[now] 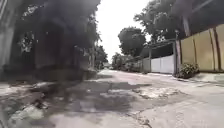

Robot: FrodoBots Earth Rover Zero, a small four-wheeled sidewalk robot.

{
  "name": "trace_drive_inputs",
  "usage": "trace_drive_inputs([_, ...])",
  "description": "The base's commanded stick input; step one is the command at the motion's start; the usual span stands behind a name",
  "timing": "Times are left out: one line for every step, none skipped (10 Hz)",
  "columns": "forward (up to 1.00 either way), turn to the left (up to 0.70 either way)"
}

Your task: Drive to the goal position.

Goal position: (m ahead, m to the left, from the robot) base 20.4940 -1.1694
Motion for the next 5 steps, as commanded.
trace_drive_inputs([1.0, 0.0])
trace_drive_inputs([1.0, 0.0])
trace_drive_inputs([1.0, 0.0])
trace_drive_inputs([1.0, 0.0])
trace_drive_inputs([1.0, 0.0])
